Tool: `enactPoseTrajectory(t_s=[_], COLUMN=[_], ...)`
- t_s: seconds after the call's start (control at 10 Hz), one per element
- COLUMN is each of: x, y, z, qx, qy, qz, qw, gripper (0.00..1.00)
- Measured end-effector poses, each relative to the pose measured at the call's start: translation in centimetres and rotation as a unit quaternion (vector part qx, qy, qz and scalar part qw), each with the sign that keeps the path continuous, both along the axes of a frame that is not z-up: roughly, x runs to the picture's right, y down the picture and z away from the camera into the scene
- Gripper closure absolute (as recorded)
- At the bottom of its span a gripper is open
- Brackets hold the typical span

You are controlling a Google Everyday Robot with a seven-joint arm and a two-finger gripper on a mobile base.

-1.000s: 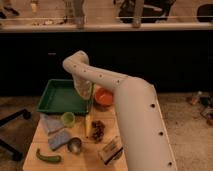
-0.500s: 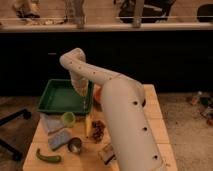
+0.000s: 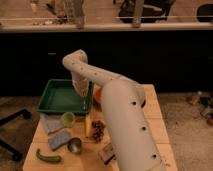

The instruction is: Place fork in tray

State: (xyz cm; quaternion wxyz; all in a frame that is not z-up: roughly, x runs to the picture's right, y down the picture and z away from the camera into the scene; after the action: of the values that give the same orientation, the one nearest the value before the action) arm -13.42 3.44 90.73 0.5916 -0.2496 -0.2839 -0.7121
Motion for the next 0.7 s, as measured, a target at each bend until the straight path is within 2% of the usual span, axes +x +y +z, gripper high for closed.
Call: enactPoseTrajectory(t_s=[0.5,0.7], x=[-0.2,-0.2], y=[-0.04,-0.03], z=[0.52,0.52], qx=[-0.001,-0.002], qy=[-0.006,-0.006], qz=[0.008,0.008], qw=[0.9999,0.9999], gripper=[0.99,0.85])
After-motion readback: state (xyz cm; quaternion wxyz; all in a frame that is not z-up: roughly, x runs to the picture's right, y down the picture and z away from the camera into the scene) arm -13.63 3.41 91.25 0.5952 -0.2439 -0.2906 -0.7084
